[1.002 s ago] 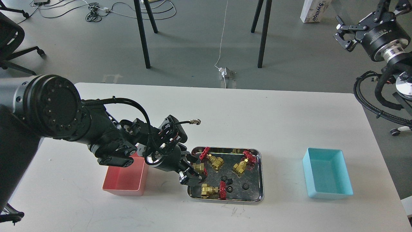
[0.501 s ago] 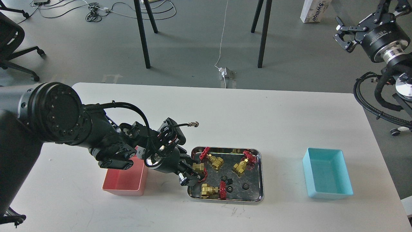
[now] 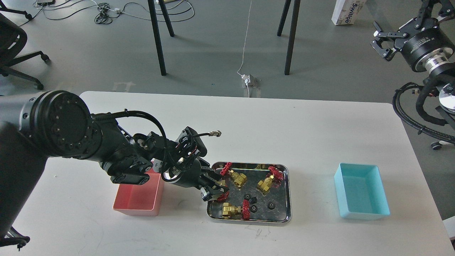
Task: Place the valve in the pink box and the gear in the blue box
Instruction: 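Lower the left gripper onto a red-handled brass valve and close, then lift the valve with the left gripper and carry it over the pink box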
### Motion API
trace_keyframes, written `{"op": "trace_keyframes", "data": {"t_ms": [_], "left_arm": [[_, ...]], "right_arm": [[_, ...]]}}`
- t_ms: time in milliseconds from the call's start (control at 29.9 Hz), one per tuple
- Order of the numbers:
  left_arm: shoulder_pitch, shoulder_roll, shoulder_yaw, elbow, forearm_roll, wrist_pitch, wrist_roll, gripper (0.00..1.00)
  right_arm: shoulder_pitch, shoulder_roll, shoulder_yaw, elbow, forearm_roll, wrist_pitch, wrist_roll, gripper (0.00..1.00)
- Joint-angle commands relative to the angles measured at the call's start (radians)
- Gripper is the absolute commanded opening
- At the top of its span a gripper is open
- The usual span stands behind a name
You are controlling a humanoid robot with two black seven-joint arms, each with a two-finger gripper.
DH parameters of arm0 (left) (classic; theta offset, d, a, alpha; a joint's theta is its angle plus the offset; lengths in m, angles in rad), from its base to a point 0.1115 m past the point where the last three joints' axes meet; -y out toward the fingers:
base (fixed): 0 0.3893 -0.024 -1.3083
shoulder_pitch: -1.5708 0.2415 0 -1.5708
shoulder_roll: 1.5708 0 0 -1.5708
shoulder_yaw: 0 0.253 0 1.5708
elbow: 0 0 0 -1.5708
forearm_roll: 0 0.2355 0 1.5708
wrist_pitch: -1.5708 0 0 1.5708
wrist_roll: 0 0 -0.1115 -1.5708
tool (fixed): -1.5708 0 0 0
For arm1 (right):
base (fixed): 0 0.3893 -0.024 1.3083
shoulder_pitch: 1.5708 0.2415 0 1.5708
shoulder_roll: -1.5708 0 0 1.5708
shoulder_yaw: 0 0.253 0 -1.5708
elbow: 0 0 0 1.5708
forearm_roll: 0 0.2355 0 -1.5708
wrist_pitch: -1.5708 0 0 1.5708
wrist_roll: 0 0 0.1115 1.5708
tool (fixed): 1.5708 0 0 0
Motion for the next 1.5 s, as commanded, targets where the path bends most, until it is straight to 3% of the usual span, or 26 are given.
{"op": "trace_keyframes", "data": {"t_ms": [0, 735, 1470], "left_arm": [[0.001, 0.0, 0.0, -0.002, 0.001, 0.0, 0.0, 0.4], [0.0, 0.012, -0.005, -0.006, 0.004, 0.011, 0.0, 0.29], [-0.029, 0.064, -0.037, -0.047, 0.009, 0.011, 0.0, 0.26]], "right_arm": [[0.0, 0.0, 0.0, 0.0, 0.0, -0.001, 0.0, 0.99], [-0.016, 0.0, 0.0, -0.003, 0.0, -0.001, 0.0, 0.99], [-0.016, 0.001, 0.0, -0.005, 0.0, -0.002, 0.0, 0.99]]}}
